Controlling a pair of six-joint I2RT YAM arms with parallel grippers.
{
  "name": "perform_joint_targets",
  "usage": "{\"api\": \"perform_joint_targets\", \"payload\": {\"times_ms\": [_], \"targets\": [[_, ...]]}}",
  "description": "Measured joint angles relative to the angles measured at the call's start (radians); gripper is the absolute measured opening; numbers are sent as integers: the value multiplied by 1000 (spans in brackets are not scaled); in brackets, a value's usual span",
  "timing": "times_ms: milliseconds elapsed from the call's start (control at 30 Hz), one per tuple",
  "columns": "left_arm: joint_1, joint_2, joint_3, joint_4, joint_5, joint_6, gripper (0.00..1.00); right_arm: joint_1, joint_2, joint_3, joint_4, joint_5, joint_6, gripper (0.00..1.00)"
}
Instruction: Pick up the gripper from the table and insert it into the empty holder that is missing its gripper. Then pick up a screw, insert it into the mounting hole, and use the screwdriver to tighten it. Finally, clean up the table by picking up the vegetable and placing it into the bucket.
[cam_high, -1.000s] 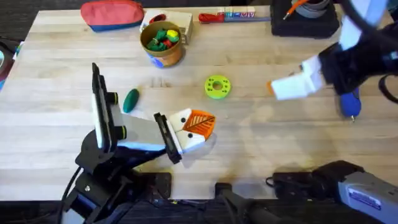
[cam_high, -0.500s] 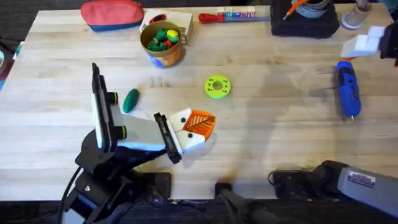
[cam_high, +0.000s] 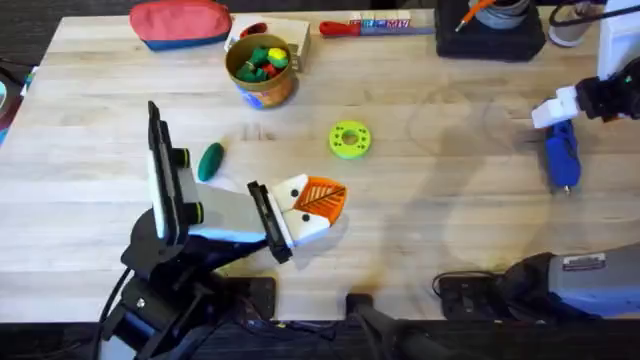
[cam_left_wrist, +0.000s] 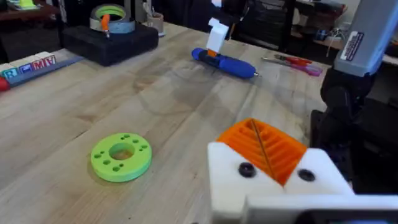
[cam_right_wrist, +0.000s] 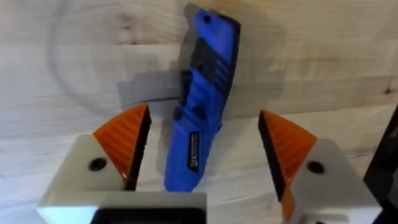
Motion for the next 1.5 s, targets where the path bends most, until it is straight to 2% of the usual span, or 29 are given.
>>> {"api": "perform_joint_targets", "payload": {"times_ms": [267, 467, 833, 900, 1033, 1200, 1300, 1433, 1500], "targets": [[0, 0, 0, 0, 0, 0, 5, -42, 107, 0, 108, -4, -43, 992], [0, 0, 0, 0, 0, 0, 5, -65, 175, 0, 140, -60, -58, 987], [0, 0, 0, 0, 0, 0, 5, -75, 193, 0, 178, -158, -61, 929], [0, 0, 0, 0, 0, 0, 5, -76, 193, 0, 175, -165, -59, 884], [0, 0, 0, 0, -1, 0, 5, -83, 196, 0, 175, -181, -31, 701], [0, 0, 0, 0, -1, 0, 5, -98, 198, 0, 173, -197, -4, 593], [0, 0, 0, 0, -1, 0, 5, -100, 198, 0, 172, -199, 0, 468], [0, 0, 0, 0, -1, 0, 5, -102, 198, 0, 164, -197, 1, 388], [0, 0, 0, 0, -1, 0, 5, -102, 198, 0, 159, -196, 2, 269]]}}
